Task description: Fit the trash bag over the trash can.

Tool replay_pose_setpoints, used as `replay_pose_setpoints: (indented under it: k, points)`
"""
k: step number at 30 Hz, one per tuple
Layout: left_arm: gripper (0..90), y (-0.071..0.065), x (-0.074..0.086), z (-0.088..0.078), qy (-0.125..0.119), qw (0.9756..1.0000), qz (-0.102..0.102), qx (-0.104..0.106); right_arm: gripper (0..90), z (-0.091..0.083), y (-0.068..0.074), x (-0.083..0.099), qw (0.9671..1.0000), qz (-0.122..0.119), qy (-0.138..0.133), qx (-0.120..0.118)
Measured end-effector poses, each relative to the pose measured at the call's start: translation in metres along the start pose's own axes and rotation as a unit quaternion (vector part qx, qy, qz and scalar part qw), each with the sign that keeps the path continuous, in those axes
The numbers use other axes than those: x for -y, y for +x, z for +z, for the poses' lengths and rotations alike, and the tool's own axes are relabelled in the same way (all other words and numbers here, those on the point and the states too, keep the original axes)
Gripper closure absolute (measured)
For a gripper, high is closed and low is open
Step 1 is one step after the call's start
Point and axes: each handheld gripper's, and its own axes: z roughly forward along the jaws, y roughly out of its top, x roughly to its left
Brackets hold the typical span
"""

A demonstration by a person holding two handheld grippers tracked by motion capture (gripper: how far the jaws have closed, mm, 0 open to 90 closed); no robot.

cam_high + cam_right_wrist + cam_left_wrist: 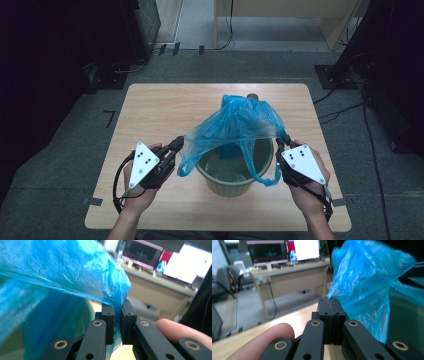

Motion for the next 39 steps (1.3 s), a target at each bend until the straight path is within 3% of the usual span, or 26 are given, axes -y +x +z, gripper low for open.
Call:
replay_pose_setpoints:
  k: [8, 11, 13, 17, 21, 24, 29, 34, 39]
  points:
    - [88.1, -0.008, -0.028, -0.03, -0.06, 0.9978, -0.007, 0.028, 85.5, -0.05, 0.001, -0.039, 0.9961, -0.022, -0.084, -0.017]
    - [87.0, -0.01, -0.035, -0.038, -0.078, 0.9958, -0.02, 0.042, 84.5, -0.063, 0.001, -0.048, 0.9942, -0.022, -0.1, -0.035]
    - [86.2, -0.011, -0.037, -0.04, -0.083, 0.9947, -0.029, 0.054, 78.8, -0.068, 0.001, -0.052, 0.9933, -0.03, -0.101, -0.049]
    - [86.6, -0.01, -0.034, -0.035, -0.074, 0.9957, -0.032, 0.045, 70.9, -0.064, 0.004, -0.049, 0.9937, -0.039, -0.091, -0.052]
    - [87.5, -0.004, -0.03, -0.03, -0.068, 0.9943, -0.069, 0.045, 55.0, -0.057, 0.003, -0.046, 0.9948, -0.023, -0.086, -0.049]
    - [88.0, -0.002, -0.031, -0.027, -0.069, 0.9925, -0.09, 0.044, 44.3, -0.057, 0.004, -0.045, 0.9932, -0.019, -0.098, -0.06]
    - [87.9, -0.003, -0.039, -0.024, -0.082, 0.9909, -0.097, 0.045, 26.8, -0.061, 0.011, -0.047, 0.9891, -0.05, -0.117, -0.075]
    - [88.4, -0.004, -0.05, -0.019, -0.102, 0.9886, -0.102, 0.045, 20.4, -0.066, 0.009, -0.051, 0.986, -0.043, -0.135, -0.088]
    - [88.7, -0.01, -0.06, -0.007, -0.104, 0.9889, -0.096, 0.046, 20.7, -0.069, 0.007, -0.06, 0.9812, -0.028, -0.153, -0.114]
